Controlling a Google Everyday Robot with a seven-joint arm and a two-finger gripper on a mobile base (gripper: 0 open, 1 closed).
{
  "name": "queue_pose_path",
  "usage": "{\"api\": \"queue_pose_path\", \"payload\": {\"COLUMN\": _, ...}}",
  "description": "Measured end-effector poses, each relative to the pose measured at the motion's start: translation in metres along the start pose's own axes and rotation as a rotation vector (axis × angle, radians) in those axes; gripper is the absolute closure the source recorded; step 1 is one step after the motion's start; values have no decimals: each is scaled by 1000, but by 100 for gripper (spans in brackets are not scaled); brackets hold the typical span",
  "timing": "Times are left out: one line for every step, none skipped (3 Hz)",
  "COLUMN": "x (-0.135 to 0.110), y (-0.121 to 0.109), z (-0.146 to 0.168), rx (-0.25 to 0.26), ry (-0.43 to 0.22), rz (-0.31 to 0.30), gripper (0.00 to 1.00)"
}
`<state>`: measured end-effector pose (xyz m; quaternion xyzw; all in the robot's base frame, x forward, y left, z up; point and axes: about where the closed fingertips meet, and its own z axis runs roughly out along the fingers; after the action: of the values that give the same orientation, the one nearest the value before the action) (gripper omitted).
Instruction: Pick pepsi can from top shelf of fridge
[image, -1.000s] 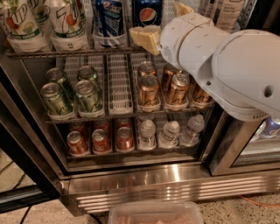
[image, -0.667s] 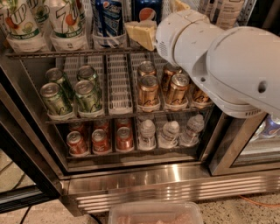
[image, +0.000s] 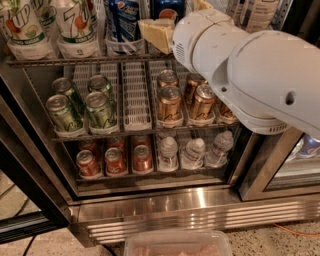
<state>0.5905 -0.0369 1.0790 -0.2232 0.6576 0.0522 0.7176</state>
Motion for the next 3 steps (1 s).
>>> {"api": "queue_pose_path", "payload": {"x": 2, "y": -2, "z": 0, "rx": 19, "ry": -2, "rz": 12, "gripper": 32}}
{"api": "queue_pose_path", "payload": {"x": 5, "y": -9, "z": 1, "rx": 49, "ry": -1, "rz": 16, "gripper": 34}}
{"api": "queue_pose_path", "payload": {"x": 7, "y": -14, "z": 2, "rx": 71, "ry": -3, "rz": 17, "gripper": 34}}
